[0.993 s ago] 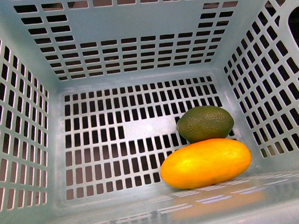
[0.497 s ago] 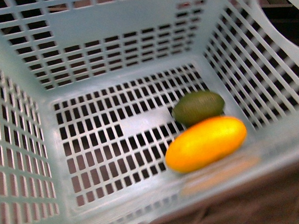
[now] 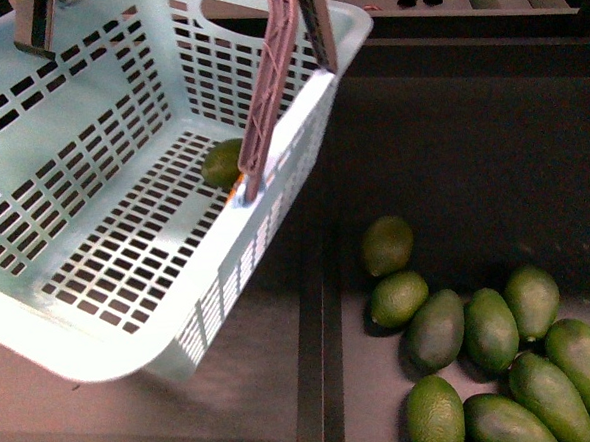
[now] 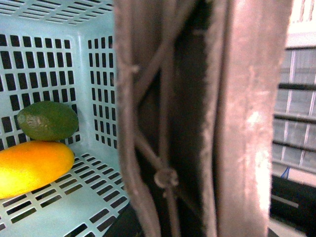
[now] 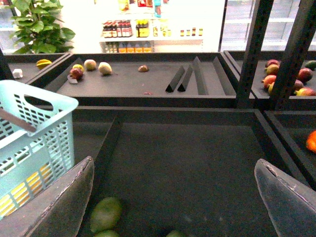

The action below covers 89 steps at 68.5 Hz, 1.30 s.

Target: Pick mango and avocado into basket

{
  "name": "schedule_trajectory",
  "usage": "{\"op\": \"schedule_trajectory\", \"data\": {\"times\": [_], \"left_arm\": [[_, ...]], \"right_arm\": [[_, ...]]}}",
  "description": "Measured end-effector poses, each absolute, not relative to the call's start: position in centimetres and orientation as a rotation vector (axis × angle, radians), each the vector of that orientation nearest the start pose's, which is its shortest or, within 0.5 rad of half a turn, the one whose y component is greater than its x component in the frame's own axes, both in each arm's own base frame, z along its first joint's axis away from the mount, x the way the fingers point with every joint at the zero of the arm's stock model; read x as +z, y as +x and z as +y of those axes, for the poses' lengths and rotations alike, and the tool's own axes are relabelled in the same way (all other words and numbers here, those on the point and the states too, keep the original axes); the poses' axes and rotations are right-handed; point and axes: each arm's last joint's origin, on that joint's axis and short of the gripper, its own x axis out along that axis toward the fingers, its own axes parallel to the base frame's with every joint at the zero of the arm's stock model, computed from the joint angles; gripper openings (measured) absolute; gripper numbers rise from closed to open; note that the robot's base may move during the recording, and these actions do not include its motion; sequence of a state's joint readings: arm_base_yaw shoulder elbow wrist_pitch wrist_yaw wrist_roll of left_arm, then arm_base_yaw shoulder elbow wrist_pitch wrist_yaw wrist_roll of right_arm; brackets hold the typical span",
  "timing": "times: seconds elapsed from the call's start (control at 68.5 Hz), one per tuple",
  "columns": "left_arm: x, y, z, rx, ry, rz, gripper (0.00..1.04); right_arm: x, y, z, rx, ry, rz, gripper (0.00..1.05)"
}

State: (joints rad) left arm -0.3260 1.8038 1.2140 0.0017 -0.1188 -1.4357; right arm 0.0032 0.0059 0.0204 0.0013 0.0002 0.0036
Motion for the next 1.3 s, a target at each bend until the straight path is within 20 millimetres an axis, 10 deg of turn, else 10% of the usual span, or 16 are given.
{"op": "schedule_trajectory", "data": {"times": [0.365, 0.803, 1.183, 1.3], "left_arm": [[18.1, 44.5, -10.8, 0.402, -1.397, 0.521, 0.14], [12.8, 44.5, -10.5, 0.459, -1.408, 0.557, 0.14], [17.2, 40.0, -8.7, 0.528, -1.397, 0.526, 0.94], [19.5, 37.3, -7.5, 0.558, -1.362, 0.503, 0.96]], "right_arm": [[17.0, 9.7, 0.0, 0.003, 0.004, -0.016, 0.96], [17.0, 9.7, 0.0, 0.003, 0.004, -0.016, 0.96], [17.0, 9.7, 0.0, 0.003, 0.004, -0.016, 0.96], [17.0, 9.7, 0.0, 0.003, 0.004, -0.016, 0.96]]}}
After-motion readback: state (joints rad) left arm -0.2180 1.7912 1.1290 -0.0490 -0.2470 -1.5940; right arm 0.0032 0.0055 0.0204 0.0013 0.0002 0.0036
